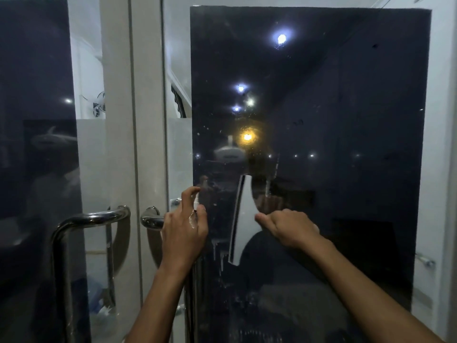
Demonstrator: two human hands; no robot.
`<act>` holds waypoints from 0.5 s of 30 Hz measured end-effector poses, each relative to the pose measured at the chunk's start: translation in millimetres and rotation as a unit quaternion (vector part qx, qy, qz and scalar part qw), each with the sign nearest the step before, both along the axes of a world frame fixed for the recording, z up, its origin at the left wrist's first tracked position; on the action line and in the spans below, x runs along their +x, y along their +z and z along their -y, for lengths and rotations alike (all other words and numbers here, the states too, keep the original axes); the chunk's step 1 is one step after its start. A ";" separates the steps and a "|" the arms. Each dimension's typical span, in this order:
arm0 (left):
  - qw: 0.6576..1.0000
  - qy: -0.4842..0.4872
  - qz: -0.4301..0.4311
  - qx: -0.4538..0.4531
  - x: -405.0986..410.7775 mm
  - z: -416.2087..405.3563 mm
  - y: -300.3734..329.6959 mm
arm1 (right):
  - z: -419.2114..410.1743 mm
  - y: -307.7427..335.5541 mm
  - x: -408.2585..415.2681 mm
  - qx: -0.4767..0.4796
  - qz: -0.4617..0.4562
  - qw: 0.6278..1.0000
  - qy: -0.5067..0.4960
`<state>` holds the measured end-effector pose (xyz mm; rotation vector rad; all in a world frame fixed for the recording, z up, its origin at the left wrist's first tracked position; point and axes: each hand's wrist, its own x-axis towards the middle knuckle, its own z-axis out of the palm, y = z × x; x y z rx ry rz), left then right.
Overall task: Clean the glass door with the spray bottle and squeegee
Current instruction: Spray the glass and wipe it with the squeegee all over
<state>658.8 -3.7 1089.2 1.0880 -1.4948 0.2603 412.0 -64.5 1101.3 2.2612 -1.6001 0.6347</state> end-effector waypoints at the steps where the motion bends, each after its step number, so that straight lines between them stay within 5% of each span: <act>1: 1.000 0.001 -0.001 -0.002 -0.2 -0.1 0.0 | 1.3 2.0 14.7 -0.004 -0.021 1.000 0.010; 6: 1.000 0.005 -0.004 -0.005 -0.9 0.9 -0.3 | 17.1 -0.8 42.6 -0.005 -0.085 0.996 -0.002; 15: 1.000 -0.010 0.000 -0.005 1.3 2.9 -2.2 | 16.5 -21.0 -42.6 0.001 -0.046 0.996 -0.079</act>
